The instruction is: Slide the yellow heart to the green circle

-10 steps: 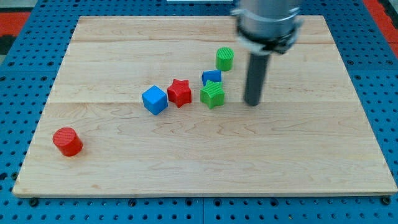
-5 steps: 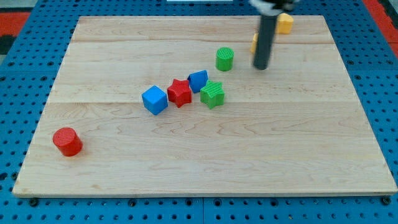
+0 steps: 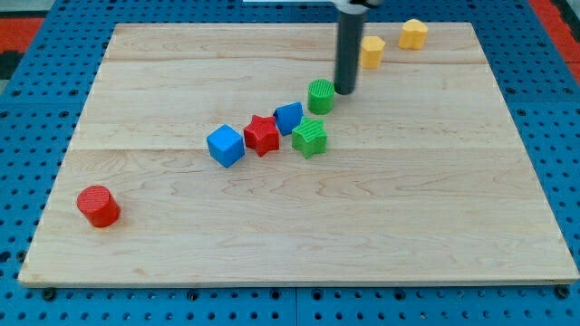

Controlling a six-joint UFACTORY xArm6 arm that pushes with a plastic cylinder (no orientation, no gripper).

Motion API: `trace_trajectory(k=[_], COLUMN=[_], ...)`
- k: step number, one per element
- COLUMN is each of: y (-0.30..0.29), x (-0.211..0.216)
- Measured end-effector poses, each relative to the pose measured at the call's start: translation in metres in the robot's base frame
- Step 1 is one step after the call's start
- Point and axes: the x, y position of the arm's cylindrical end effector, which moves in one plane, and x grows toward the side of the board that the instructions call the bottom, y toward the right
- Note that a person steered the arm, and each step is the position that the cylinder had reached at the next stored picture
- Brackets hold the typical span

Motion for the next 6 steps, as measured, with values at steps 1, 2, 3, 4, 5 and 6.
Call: trace_trajectory(k=[1,2,3,4,5,6], y=[0.039,0.13,0.17,0.173,0.093,0.065], x=[-0.03,-0.037,-0.089,-0.153,-0.15,-0.074])
